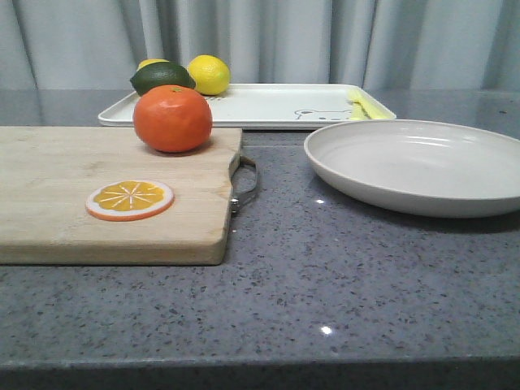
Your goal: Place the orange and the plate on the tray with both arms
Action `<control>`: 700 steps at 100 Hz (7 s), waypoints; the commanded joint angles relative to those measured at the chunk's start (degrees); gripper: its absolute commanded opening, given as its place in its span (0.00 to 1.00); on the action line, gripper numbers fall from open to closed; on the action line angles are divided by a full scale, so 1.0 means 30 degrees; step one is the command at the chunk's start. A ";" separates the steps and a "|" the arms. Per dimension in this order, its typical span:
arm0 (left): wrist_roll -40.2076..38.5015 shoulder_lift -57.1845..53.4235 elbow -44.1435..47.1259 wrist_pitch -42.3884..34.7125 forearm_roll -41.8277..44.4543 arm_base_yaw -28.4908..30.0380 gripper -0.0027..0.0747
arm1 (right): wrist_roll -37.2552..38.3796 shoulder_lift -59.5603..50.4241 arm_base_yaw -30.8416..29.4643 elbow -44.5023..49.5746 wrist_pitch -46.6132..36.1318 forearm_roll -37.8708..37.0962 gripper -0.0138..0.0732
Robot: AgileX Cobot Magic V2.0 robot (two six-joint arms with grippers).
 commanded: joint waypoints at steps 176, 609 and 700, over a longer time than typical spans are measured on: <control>-0.0029 1.5377 -1.1309 0.2332 -0.0732 -0.6326 0.84 | -0.0064 0.6992 -0.0055 -0.3992 -0.0654 -0.0217 0.08; -0.0056 3.3287 -3.1544 1.3647 -0.1611 -1.6488 0.78 | -0.0064 0.6992 -0.0055 -0.3996 -0.0469 -0.0217 0.08; 0.0483 2.6317 -2.8656 1.5455 -0.0485 -1.3817 0.01 | -0.0064 0.6992 0.0008 -0.4117 -0.0175 -0.0235 0.08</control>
